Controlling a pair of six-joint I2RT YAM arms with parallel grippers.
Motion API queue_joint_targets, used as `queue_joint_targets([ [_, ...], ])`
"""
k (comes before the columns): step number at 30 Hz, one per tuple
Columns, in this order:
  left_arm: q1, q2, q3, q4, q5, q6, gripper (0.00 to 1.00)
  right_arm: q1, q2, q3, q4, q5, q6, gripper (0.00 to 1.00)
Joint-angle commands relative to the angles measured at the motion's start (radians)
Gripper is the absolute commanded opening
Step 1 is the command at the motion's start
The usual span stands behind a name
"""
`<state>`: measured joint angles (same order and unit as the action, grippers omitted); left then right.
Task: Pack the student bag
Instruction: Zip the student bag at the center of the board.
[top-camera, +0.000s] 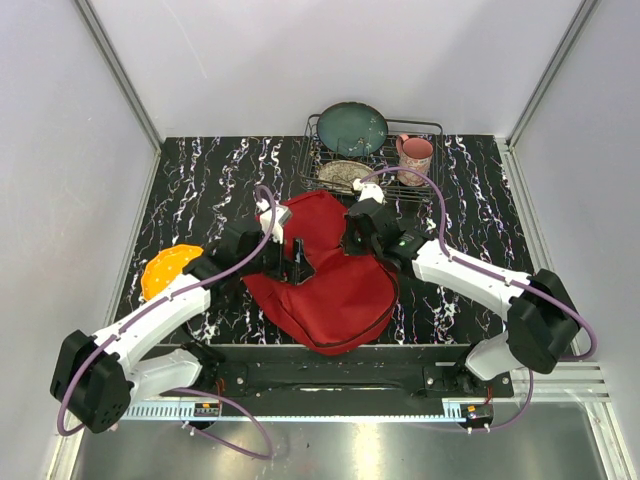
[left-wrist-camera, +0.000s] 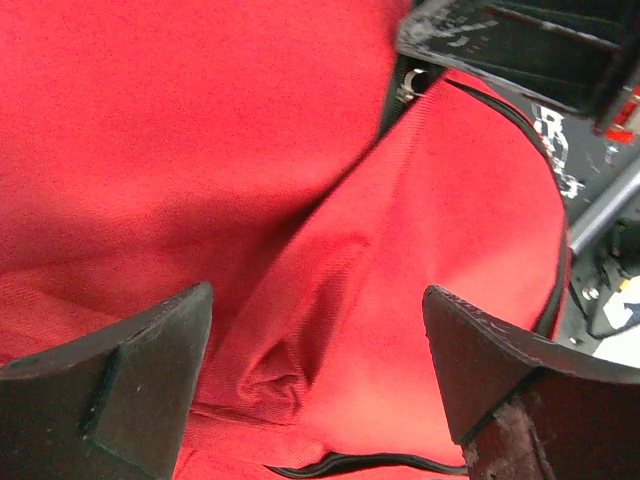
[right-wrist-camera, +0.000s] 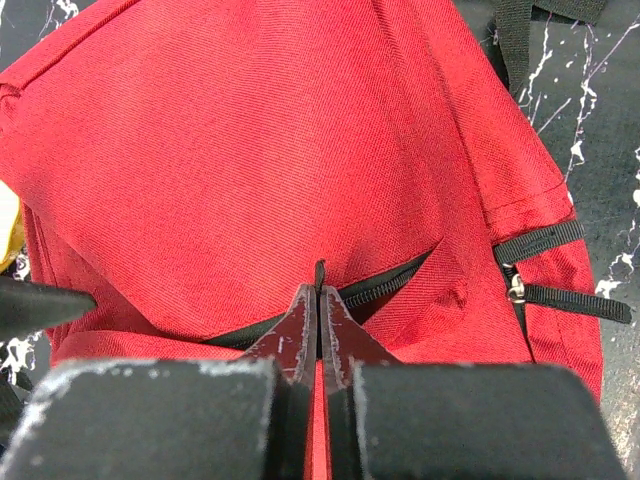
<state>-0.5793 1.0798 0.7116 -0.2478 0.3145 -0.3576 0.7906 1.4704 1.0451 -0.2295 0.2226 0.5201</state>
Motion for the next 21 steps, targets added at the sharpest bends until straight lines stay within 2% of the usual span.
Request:
queue_joint_targets([
  [1, -0.002, -0.015, 0.011, 0.036, -0.140, 0.045, 0.89, -0.008, -0.048, 0.041, -0.008, -0.008, -0.008, 0.00],
  [6, -0.007, -0.029, 0.005, 0.024, -0.209, 0.048, 0.88, -0.008, -0.053, 0.044, -0.016, -0.011, -0.006, 0.00],
  [14, -0.039, 0.034, 0.015, 0.036, -0.065, 0.078, 0.82, -0.008, -0.045, 0.056, -0.018, -0.014, -0.011, 0.00],
  [17, -0.050, 0.048, 0.011, 0.039, -0.066, 0.071, 0.70, -0.010, -0.041, 0.058, -0.016, -0.019, -0.008, 0.00],
  [20, -0.048, 0.051, 0.006, 0.036, -0.087, 0.059, 0.49, -0.008, -0.039, 0.059, -0.014, -0.017, -0.009, 0.00],
  [21, -0.048, 0.054, 0.009, 0.022, -0.101, 0.054, 0.38, -0.008, -0.039, 0.059, -0.013, -0.016, -0.008, 0.00],
])
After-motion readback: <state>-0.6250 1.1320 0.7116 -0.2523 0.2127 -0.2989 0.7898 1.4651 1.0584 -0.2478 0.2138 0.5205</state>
